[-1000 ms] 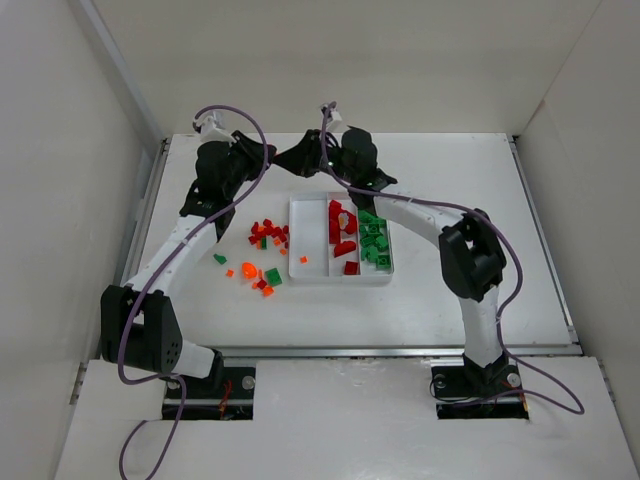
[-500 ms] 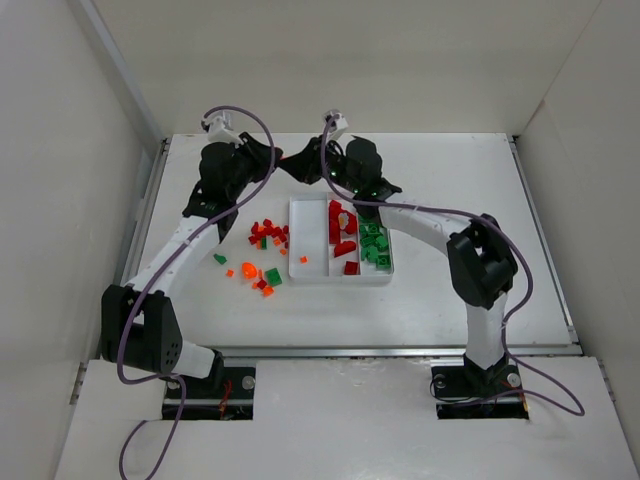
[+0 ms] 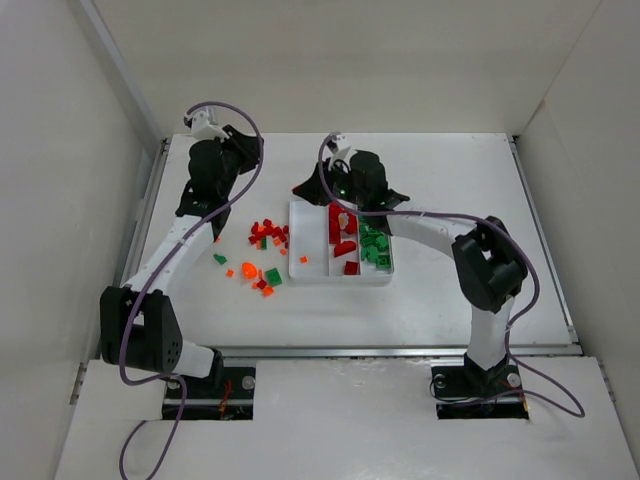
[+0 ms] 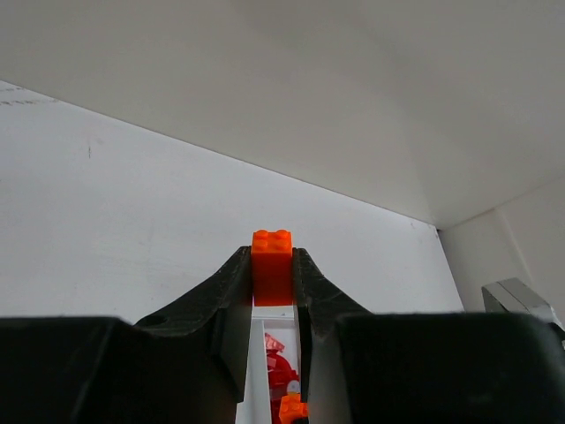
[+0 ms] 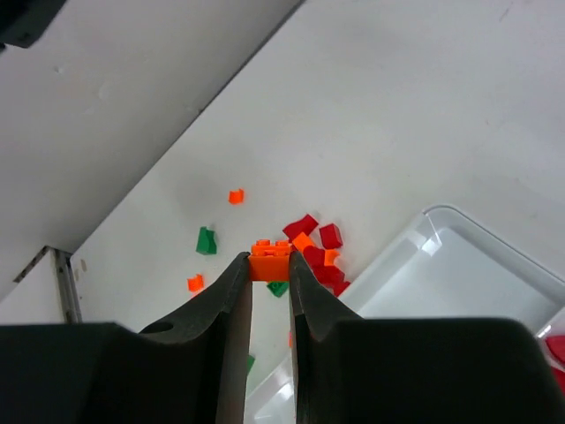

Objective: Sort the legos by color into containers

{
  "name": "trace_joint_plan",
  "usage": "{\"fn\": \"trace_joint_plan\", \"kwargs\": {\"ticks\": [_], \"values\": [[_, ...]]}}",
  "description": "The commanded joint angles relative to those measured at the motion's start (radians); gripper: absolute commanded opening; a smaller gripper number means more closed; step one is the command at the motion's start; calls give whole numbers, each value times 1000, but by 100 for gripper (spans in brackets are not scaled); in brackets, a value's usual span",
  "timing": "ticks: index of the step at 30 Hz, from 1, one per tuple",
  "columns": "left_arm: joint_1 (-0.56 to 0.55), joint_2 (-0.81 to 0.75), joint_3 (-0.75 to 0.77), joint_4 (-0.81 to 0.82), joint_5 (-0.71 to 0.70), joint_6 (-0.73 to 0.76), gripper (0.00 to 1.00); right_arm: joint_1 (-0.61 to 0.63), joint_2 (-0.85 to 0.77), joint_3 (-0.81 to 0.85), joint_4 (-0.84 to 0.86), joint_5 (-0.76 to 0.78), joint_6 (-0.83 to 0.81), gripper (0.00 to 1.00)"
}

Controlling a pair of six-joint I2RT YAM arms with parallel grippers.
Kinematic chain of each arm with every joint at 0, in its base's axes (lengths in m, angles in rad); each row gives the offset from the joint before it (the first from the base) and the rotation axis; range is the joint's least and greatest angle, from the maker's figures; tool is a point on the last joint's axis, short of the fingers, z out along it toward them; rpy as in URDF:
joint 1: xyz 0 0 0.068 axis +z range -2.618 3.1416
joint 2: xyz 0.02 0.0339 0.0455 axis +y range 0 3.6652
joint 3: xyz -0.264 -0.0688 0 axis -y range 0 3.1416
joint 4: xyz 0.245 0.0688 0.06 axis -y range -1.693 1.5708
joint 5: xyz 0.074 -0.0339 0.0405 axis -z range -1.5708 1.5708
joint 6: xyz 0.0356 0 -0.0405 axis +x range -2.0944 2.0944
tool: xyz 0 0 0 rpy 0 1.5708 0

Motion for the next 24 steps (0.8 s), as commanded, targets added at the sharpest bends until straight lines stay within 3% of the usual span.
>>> {"fn": "trace_joint_plan", "kwargs": {"ticks": [1,6,9,12,13,16,20,24], "values": [[0,-41,-8,22,10,33,0,-11,-50,13,-20,-1,-41,0],[0,-50,-61,8,124,128,0,-11,89,214,-436,79,-109,2],[0,-50,-113,19,226,264,0,-11,163,294,-545,56,-147,7],[0,-59,-152,19,292,395,0,-11,183,294,-605,45,-182,20],[0,-68,-161,19,309,427,0,-11,192,303,-632,45,-182,36],[0,-78,-195,46,397,531,0,-11,192,303,-654,45,-202,65],[0,-96,-239,100,610,695,0,-21,155,283,-643,56,-202,75],[0,-96,-259,91,811,862,0,-45,99,260,-632,67,-202,76]]}}
